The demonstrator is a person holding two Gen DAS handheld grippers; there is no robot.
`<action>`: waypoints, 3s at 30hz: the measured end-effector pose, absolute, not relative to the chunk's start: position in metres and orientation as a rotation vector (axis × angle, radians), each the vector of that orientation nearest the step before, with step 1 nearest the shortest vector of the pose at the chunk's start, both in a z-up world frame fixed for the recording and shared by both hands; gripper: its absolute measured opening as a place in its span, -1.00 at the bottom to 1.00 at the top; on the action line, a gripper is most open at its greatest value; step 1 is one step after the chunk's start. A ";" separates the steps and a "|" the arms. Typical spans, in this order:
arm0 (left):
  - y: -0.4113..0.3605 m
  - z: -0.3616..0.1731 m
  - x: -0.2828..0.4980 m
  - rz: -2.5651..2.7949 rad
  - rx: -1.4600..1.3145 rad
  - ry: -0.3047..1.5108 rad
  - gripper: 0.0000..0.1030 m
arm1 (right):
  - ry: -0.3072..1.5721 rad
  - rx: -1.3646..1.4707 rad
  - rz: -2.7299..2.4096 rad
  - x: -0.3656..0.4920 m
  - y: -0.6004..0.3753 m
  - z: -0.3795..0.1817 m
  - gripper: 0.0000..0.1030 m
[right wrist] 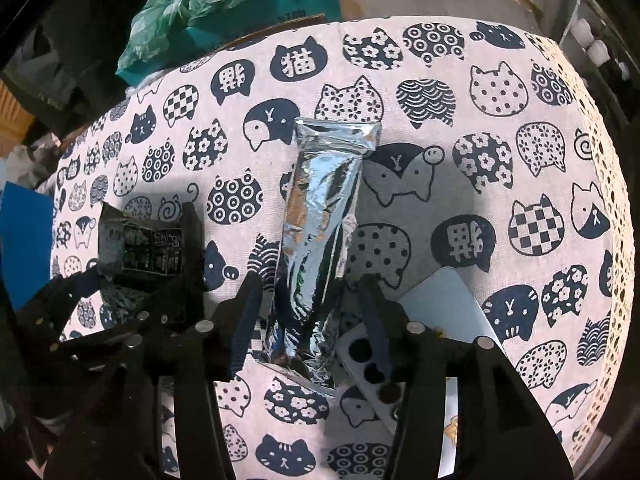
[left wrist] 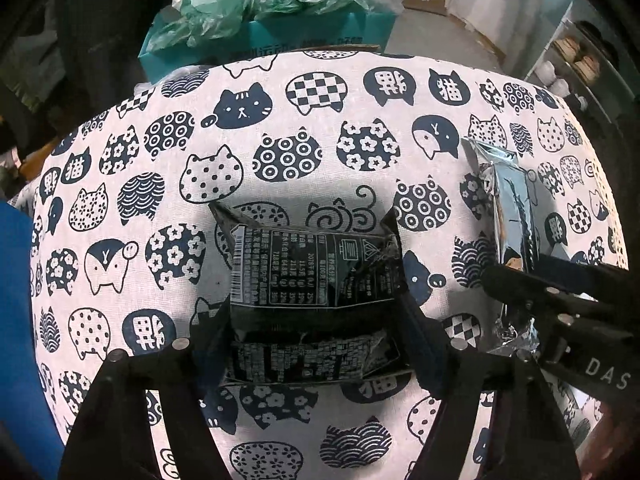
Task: Organize snacks
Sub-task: 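Lift the black bag with the left tool while the right tool lifts the silver bar toward the box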
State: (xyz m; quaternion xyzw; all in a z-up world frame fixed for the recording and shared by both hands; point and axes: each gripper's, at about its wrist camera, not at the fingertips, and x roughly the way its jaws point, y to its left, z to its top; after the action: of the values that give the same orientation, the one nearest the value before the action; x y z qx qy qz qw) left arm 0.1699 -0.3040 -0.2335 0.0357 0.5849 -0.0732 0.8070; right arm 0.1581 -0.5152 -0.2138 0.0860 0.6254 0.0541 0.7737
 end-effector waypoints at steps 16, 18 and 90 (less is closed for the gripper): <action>-0.252 -0.214 0.169 -0.208 -0.019 1.271 -0.09 | 1.305 -0.072 0.064 0.158 -0.427 -0.214 -0.39; -0.245 -0.212 0.169 -0.213 -0.033 1.276 -0.13 | 1.308 -0.086 0.074 0.155 -0.417 -0.214 -0.39; 0.161 -0.095 0.053 0.196 -0.242 1.056 -0.28 | 1.207 -0.203 0.719 0.110 0.024 -0.061 -0.39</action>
State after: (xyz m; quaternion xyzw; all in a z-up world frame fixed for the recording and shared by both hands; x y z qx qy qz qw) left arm 0.0529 0.1614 -0.0953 -0.1147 0.5017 0.0932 0.8523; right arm 0.1100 0.0240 -0.0610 -0.0932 0.5543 0.3300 0.7584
